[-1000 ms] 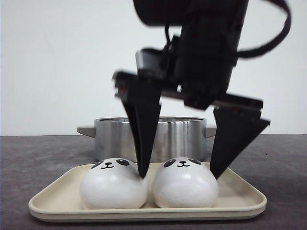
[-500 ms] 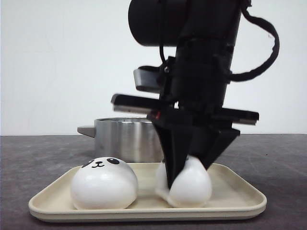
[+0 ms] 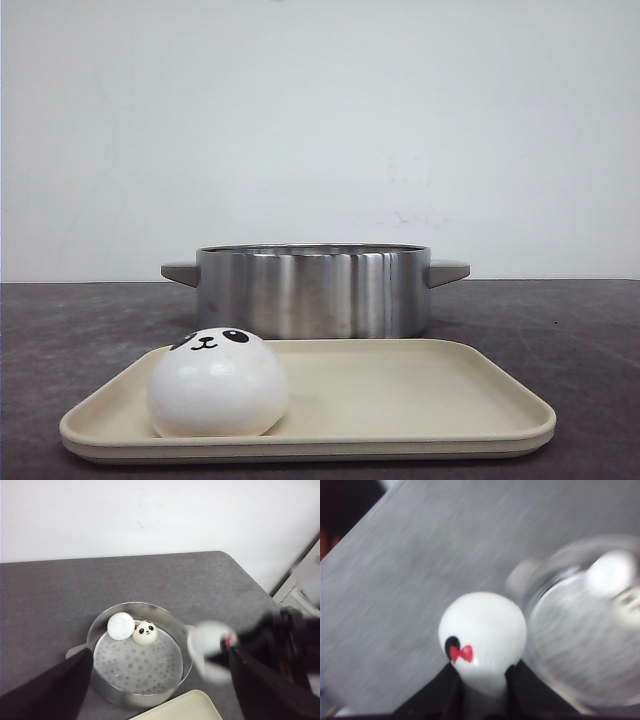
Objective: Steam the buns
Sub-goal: 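Lift the bun with the right gripper and drop it into the steamer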
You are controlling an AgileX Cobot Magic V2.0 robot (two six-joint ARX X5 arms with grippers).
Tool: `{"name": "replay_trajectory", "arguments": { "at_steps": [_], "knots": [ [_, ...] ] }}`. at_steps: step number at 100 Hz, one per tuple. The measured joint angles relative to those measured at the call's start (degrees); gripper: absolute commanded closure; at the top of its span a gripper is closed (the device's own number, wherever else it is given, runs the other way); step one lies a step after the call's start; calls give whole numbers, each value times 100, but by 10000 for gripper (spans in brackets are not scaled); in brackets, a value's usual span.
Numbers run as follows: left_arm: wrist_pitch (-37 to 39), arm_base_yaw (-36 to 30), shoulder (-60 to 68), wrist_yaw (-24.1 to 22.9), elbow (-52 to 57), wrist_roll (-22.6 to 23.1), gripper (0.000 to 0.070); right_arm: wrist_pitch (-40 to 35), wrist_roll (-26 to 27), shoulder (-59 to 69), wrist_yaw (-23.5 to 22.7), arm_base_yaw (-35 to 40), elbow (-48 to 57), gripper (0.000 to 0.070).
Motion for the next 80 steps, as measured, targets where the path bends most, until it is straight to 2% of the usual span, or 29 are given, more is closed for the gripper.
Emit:
{"name": "replay_trajectory", "arguments": {
  "at_steps": [42, 57, 80],
  "knots": [
    [0, 0, 0, -140, 0, 0, 185, 197, -702, 1700, 61, -1342, 13, 693],
    [0, 0, 0, -144, 0, 0, 185, 157, -850, 2354, 17, -1445, 11, 693],
    [-2, 0, 0, -144, 0, -2, 185, 186, -973, 2817, -380, -1497, 4, 686]
  ]
}}
